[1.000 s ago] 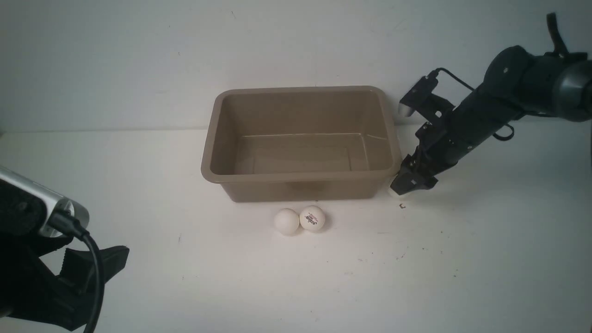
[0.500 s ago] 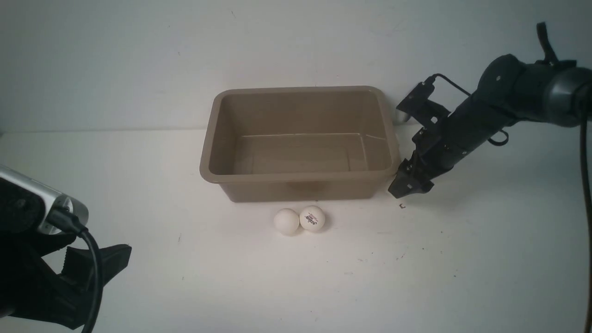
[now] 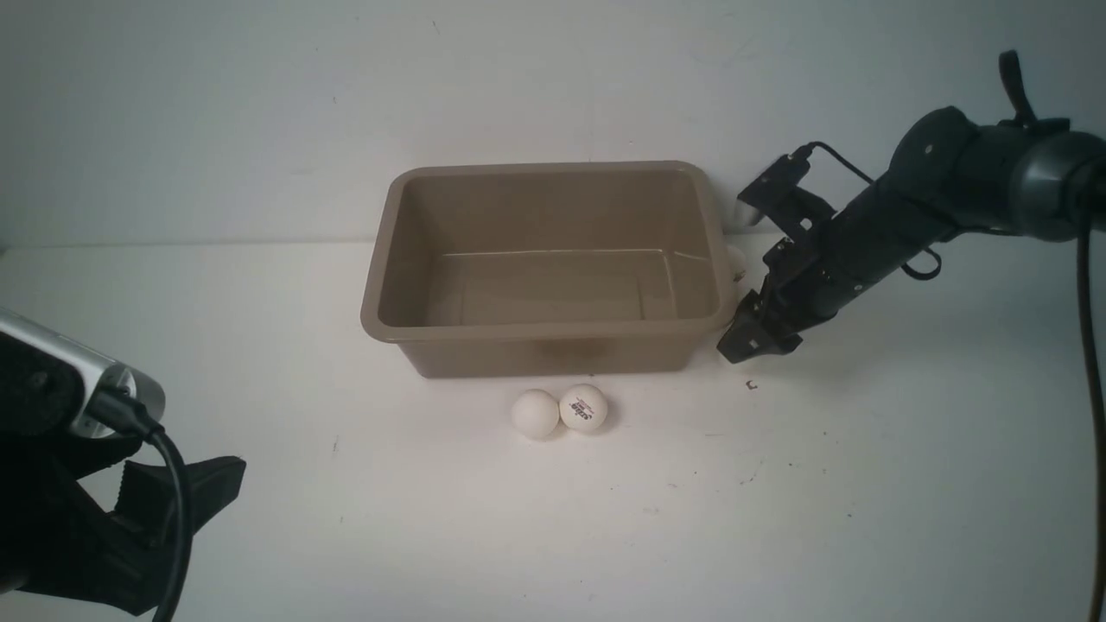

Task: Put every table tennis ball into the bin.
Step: Use the right arm to clamp the table tennis ball closest to it

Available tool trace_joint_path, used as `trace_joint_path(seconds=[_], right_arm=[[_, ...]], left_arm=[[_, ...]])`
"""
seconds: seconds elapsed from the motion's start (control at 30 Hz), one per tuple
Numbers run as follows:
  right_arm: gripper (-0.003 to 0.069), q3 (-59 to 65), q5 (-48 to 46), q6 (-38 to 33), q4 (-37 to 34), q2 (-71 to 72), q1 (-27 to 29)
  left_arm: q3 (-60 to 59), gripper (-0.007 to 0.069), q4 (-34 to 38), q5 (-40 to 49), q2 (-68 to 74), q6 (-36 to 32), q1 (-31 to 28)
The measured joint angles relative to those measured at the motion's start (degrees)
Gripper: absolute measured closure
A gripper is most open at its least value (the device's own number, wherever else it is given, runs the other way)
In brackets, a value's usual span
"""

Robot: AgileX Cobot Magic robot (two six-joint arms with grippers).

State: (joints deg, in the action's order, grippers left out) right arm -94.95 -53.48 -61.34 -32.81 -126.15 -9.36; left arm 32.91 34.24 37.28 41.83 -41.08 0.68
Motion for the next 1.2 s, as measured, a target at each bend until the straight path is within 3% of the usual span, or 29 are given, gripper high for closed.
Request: trace_joint_path(seconds=[0.27, 0.7, 0.77, 0.8, 0.83, 0.87, 0.9, 1.2], right_arm=[[0.0349, 0.0, 0.0, 2.1, 4.1, 0.0, 0.0], [0.0373, -0.6, 0.4, 4.6, 10.4, 0.5, 2.2], [0.041, -0.7, 0.5, 4.6, 10.4, 0.6, 2.5], [0.0519, -0.9, 0.8, 4.6, 10.4, 0.7, 2.7], [0.0519, -0.9, 0.8, 4.6, 10.4, 0.7, 2.7], [0.0598, -0.9, 0.8, 4.4, 10.5, 0.9, 2.8], [0.0629, -0.9, 0.8, 4.3, 10.5, 1.1, 2.8], [0.0673, -3.8, 1.2, 3.4, 8.6, 2.0, 2.8]], left_arm=[[0.0, 0.0104, 0.0, 0.0, 0.0, 0.0, 0.0], [0.0, 0.0104, 0.0, 0.0, 0.0, 0.0, 0.0], [0.0, 0.0104, -0.1, 0.0, 0.0, 0.0, 0.0], [0.0, 0.0104, -0.1, 0.0, 0.0, 0.0, 0.0], [0.0, 0.0104, -0.1, 0.0, 0.0, 0.0, 0.0], [0.0, 0.0104, -0.1, 0.0, 0.0, 0.0, 0.0], [0.0, 0.0104, -0.1, 0.0, 0.0, 0.0, 0.0], [0.0, 0.0104, -0.1, 0.0, 0.0, 0.0, 0.0]])
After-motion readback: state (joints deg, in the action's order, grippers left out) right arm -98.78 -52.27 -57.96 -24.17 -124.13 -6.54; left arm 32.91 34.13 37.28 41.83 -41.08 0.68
